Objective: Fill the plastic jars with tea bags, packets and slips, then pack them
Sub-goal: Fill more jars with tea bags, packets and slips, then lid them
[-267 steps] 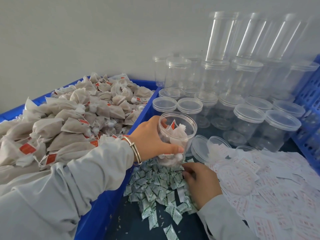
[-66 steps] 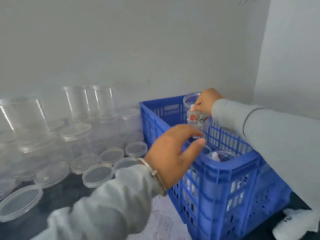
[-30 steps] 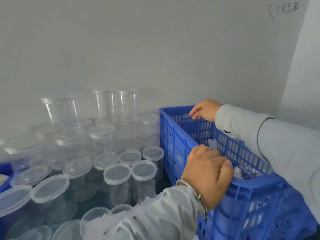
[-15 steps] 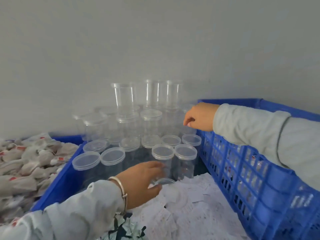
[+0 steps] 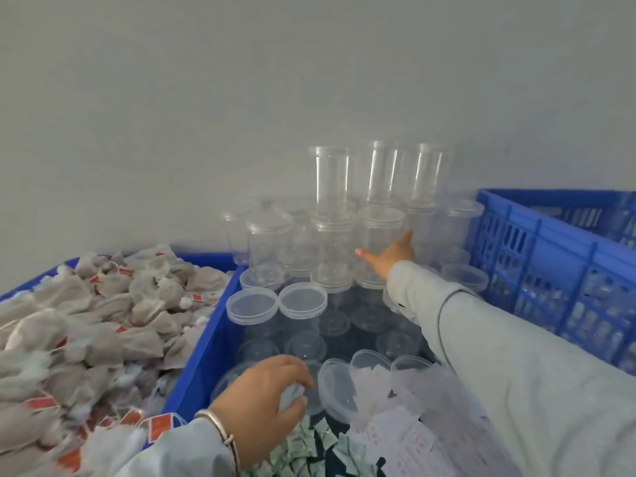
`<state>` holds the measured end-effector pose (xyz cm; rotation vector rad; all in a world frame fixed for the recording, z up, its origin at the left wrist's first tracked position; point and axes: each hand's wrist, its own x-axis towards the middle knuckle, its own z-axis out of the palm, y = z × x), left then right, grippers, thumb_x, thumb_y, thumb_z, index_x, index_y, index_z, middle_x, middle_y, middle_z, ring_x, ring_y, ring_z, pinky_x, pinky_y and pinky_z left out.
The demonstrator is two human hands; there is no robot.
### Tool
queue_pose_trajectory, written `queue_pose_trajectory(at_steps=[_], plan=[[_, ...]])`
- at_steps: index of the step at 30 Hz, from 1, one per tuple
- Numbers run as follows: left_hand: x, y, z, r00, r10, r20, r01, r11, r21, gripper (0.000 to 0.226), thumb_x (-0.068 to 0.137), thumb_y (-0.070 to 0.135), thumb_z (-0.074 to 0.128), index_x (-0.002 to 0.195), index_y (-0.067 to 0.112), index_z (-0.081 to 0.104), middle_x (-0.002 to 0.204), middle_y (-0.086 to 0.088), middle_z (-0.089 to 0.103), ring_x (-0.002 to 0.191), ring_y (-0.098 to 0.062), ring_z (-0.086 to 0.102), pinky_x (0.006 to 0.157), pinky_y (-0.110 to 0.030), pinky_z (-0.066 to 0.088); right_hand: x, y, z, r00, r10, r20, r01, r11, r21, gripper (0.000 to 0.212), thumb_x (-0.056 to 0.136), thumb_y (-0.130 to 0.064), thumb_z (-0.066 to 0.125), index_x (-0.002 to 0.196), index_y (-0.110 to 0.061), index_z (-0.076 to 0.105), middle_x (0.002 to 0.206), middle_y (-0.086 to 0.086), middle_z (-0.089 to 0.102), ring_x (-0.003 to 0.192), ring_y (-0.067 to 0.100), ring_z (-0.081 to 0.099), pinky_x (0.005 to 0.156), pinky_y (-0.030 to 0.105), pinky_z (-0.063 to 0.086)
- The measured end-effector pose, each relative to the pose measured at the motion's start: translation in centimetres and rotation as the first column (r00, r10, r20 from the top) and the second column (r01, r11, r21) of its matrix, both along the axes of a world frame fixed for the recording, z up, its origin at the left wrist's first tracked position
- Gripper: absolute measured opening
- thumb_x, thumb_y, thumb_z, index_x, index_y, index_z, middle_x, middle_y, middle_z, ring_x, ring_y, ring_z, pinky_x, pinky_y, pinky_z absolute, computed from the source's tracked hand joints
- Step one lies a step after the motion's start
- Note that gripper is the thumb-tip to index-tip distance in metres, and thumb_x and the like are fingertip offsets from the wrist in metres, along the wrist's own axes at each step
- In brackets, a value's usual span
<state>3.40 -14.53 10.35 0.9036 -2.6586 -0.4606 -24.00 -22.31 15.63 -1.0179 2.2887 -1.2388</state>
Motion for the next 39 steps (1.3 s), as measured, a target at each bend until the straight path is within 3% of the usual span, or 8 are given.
queue_pose_trajectory(at_steps=[5,10,13,18,24,29,36,39], plan=[[-0.3,0.2,-0.5,0.998,-0.061,-0.003,0.061,0.997,0.040,0.024,0.091,0.032,0.049,0.113,0.031,0.060,0.121,0.020,0.048,0.113,0.007,0.041,0.092,0.003,0.018,-1.1,-2.3,-1.2,0.989,-0.092,0.114,0.112,0.977,-0.182,0.119,0.072,-0.040,0.081,0.152,-0.013,-0.003,0.157,0.011,0.018,0.140,0.032,0.029,0.112,0.040,0.027],[-0.1,0.4,-0.2,0.999,-0.035,0.002,0.035,0.999,0.000,0.032,0.093,0.034,0.046,0.125,0.032,0.052,0.131,0.017,0.044,0.122,0.002,0.036,0.103,-0.009,0.022,-0.5,-0.1,-0.2,0.975,-0.215,0.053,0.214,0.851,-0.479,0.095,0.067,-0.032,0.085,0.143,-0.010,0.032,0.142,0.011,0.038,0.129,0.030,0.043,0.107,0.037,0.036],[-0.1,1.2,0.0,0.996,-0.028,-0.084,0.015,0.988,-0.152,0.051,0.091,0.048,0.040,0.139,0.042,0.027,0.145,0.023,0.019,0.131,0.005,0.022,0.110,-0.014,0.019,1.8,4.6,-0.5,0.963,-0.125,-0.241,-0.040,0.814,-0.580,0.092,0.059,-0.035,0.087,0.136,-0.016,0.039,0.125,0.005,0.041,0.113,0.013,0.043,0.098,0.032,0.040],[-0.3,3.1,0.9,0.912,-0.117,-0.394,0.005,0.961,-0.275,0.086,0.075,0.063,0.056,0.142,0.047,0.005,0.152,0.014,0.003,0.135,-0.008,0.030,0.102,-0.021,0.036,6.7,13.5,-6.1,0.750,0.419,-0.511,-0.591,0.772,-0.235,0.095,0.048,-0.060,0.076,0.131,-0.030,0.040,0.120,-0.008,0.041,0.105,-0.007,0.039,0.093,0.021,0.042],[-0.6,3.7,0.2,0.992,-0.113,0.052,0.122,0.961,-0.248,0.092,0.070,0.075,0.051,0.127,0.068,-0.021,0.151,0.015,0.001,0.134,-0.011,0.016,0.109,-0.034,0.025,9.0,17.0,-11.3,0.725,0.656,-0.210,-0.683,0.644,-0.344,0.092,0.047,-0.054,0.081,0.130,-0.040,0.044,0.128,-0.032,0.052,0.121,-0.011,0.046,0.097,0.009,0.038],[-0.6,3.2,0.2,0.980,-0.076,0.184,0.091,0.993,-0.071,0.089,0.067,0.071,0.062,0.129,0.059,-0.001,0.134,0.010,0.028,0.116,-0.016,0.046,0.089,-0.025,0.037,9.2,17.5,-13.0,0.737,0.616,-0.279,-0.676,0.672,-0.302,0.099,0.049,-0.050,0.081,0.129,-0.067,0.026,0.134,-0.038,0.039,0.123,-0.010,0.044,0.097,0.004,0.033],[-0.7,3.3,0.5,0.980,-0.122,0.159,0.160,0.955,-0.251,0.086,0.065,0.077,0.055,0.131,0.052,0.005,0.131,0.001,0.043,0.103,-0.021,0.057,0.080,-0.028,0.043,9.5,17.7,-12.7,0.729,0.430,-0.533,-0.659,0.650,-0.377,0.087,0.060,-0.055,0.072,0.135,-0.037,0.033,0.137,-0.039,0.035,0.123,-0.018,0.037,0.099,0.001,0.026],[-0.8,3.4,0.4,0.992,-0.052,0.112,0.075,0.975,-0.211,0.087,0.059,0.085,0.045,0.129,0.054,0.005,0.124,0.010,0.047,0.099,-0.015,0.057,0.082,-0.026,0.045,9.9,17.7,-12.7,0.732,0.326,-0.599,-0.629,0.661,-0.409,0.081,0.064,-0.055,0.068,0.133,-0.026,0.037,0.136,-0.027,0.044,0.122,-0.007,0.044,0.100,0.013,0.036]])
